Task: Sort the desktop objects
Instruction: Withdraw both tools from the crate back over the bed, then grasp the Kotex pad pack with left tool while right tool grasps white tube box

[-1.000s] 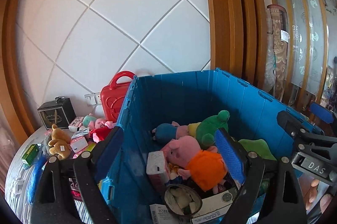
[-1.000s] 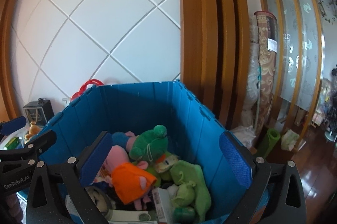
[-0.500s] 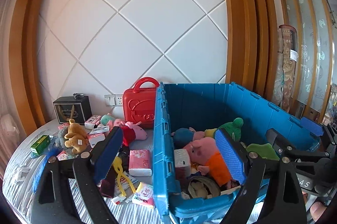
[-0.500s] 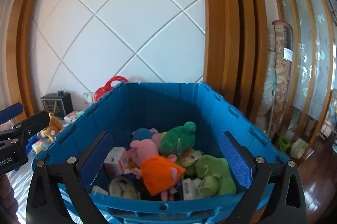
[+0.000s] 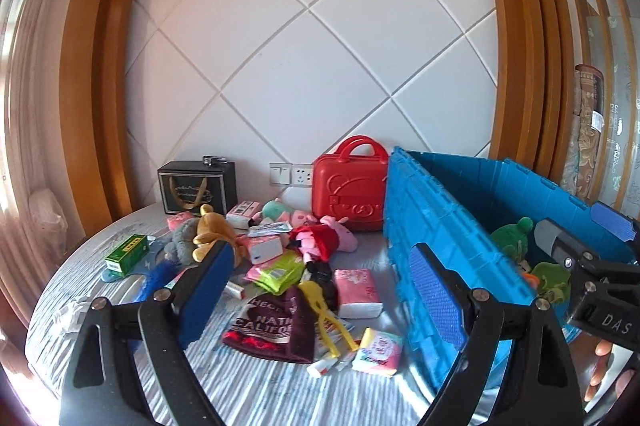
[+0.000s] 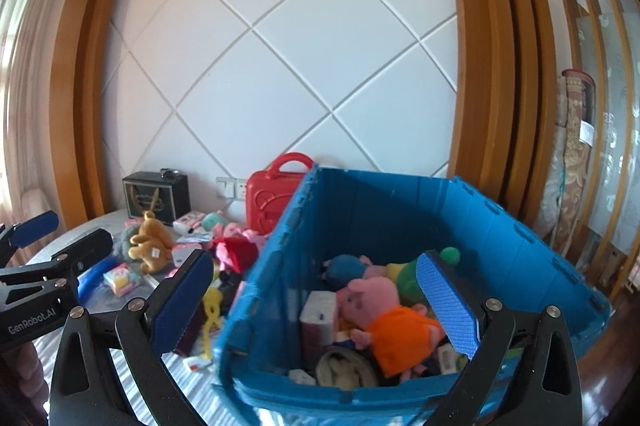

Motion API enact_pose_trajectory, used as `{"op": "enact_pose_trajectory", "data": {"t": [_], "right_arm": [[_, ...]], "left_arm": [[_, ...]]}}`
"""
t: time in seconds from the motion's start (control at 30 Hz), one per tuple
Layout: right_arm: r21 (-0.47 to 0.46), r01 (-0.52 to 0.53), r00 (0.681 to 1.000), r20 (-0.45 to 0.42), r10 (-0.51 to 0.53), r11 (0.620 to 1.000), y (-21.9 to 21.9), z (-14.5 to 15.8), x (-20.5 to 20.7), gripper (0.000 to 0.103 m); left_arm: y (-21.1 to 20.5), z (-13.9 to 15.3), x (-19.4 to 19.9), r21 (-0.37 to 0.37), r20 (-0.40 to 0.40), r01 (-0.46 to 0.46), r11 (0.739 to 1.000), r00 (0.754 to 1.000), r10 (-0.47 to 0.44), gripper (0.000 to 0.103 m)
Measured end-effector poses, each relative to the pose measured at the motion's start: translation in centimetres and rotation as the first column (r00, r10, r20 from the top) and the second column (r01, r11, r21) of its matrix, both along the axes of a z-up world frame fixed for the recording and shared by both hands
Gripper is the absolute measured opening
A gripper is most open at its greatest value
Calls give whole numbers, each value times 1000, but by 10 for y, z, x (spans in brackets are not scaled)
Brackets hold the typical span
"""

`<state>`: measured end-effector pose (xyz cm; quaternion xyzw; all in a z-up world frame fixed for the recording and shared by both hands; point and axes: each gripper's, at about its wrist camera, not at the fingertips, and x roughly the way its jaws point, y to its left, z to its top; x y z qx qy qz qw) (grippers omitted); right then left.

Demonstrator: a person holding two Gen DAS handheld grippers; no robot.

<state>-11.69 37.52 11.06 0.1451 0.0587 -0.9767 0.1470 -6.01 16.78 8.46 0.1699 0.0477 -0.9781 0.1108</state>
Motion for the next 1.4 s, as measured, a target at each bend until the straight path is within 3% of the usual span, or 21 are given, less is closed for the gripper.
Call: {"op": "enact_pose_trajectory", "data": {"t": [0.27, 0.43, 0.67, 0.9, 1.2, 1.4], "right_arm": [[10, -56, 995, 83, 55, 998, -117, -21, 18, 103], [42, -52, 984, 173, 44, 998, -162, -49, 17, 103], [115, -49, 964, 267, 17, 992, -182, -85, -10, 103], [106, -62, 926, 378, 18, 992, -185, -130, -67, 103], [137, -130, 867, 496, 46, 982, -203, -178, -119, 103], [141, -123, 846, 532, 30, 982, -222, -190, -133, 103]], "left_arm": [[-126, -28, 29, -8, 86, -75, 997, 993, 76, 90], [-177, -53, 29, 5, 167, -112, 994, 980, 109, 90], [-216, -89, 11, 54, 270, -163, 985, 952, 143, 90], [-233, -125, -27, -1, 381, -220, 976, 902, 204, 90], [-263, -162, -69, 7, 487, -270, 963, 842, 233, 90], [-290, -179, -107, 22, 526, -225, 974, 832, 180, 90]]}}
